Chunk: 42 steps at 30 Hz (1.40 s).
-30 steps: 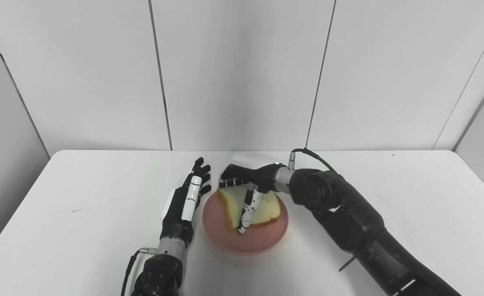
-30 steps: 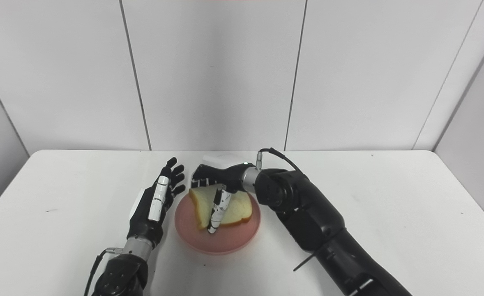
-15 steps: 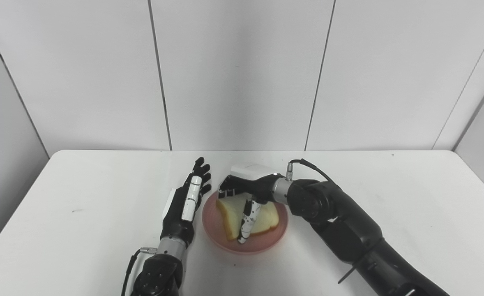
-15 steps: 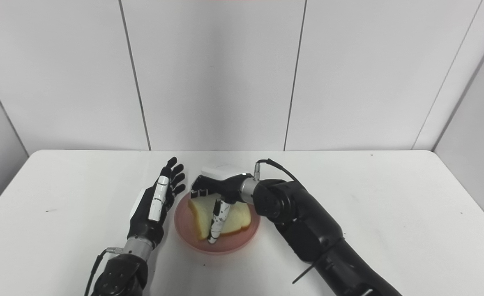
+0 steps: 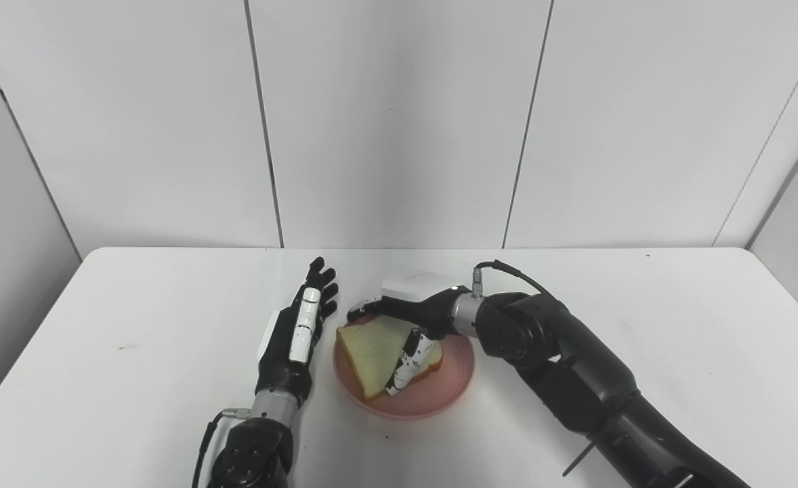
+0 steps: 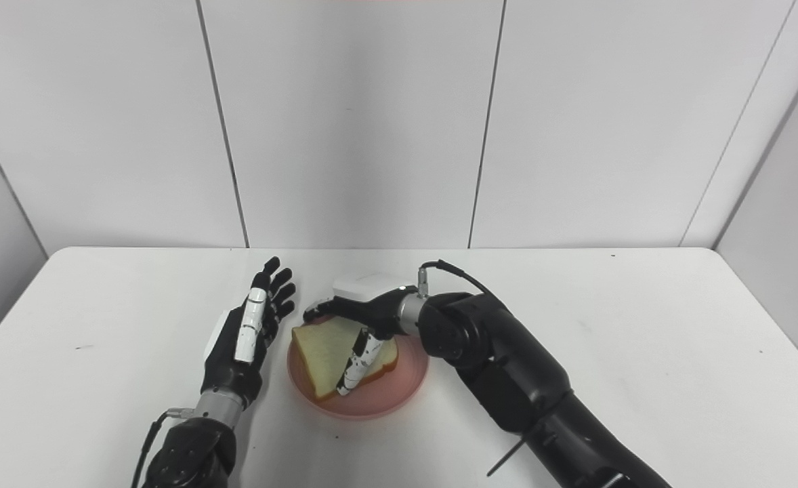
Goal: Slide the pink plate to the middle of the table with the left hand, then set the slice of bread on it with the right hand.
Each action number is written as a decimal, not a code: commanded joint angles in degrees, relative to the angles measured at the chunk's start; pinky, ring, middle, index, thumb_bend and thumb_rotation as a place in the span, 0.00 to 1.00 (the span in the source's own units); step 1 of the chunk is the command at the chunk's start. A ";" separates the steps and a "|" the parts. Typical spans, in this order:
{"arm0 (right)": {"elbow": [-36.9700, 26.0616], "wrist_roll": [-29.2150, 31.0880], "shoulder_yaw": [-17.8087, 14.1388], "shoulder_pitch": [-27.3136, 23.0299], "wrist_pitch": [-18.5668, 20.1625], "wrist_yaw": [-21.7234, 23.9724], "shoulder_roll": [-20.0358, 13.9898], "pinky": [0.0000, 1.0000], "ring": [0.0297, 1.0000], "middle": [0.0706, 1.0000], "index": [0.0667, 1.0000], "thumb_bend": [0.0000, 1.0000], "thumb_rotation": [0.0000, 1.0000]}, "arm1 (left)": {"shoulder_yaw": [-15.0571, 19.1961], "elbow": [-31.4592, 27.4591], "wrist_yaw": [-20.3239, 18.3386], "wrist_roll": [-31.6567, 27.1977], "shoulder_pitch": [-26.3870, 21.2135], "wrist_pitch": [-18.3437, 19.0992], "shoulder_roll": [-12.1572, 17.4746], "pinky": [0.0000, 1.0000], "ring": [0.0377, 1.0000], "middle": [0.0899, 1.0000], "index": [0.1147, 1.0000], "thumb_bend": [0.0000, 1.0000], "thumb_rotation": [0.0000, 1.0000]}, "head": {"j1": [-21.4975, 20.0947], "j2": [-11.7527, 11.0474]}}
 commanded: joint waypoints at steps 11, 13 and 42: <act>-8.51 -0.53 -1.13 -5.43 10.31 9.10 -2.88 0.94 0.99 1.00 1.00 1.00 0.44 | 0.20 -2.02 -0.84 -1.13 -2.37 -2.14 -0.32 0.96 0.95 0.96 0.97 0.73 1.00 | -0.29 0.05; -10.15 -0.51 -1.75 -5.28 10.20 8.86 -3.78 0.98 0.97 0.99 1.00 1.00 0.47 | 0.28 -2.43 -0.80 -1.25 -2.28 -1.62 -0.42 0.96 0.95 0.96 0.97 0.73 1.00 | -0.37 0.04; -27.97 25.69 -32.46 20.65 16.76 -19.07 5.56 0.97 0.99 1.00 1.00 0.72 1.00 | -0.51 -3.46 -1.98 -1.18 -0.92 -2.42 1.80 0.95 0.95 0.96 0.97 0.70 1.00 | -3.28 -1.25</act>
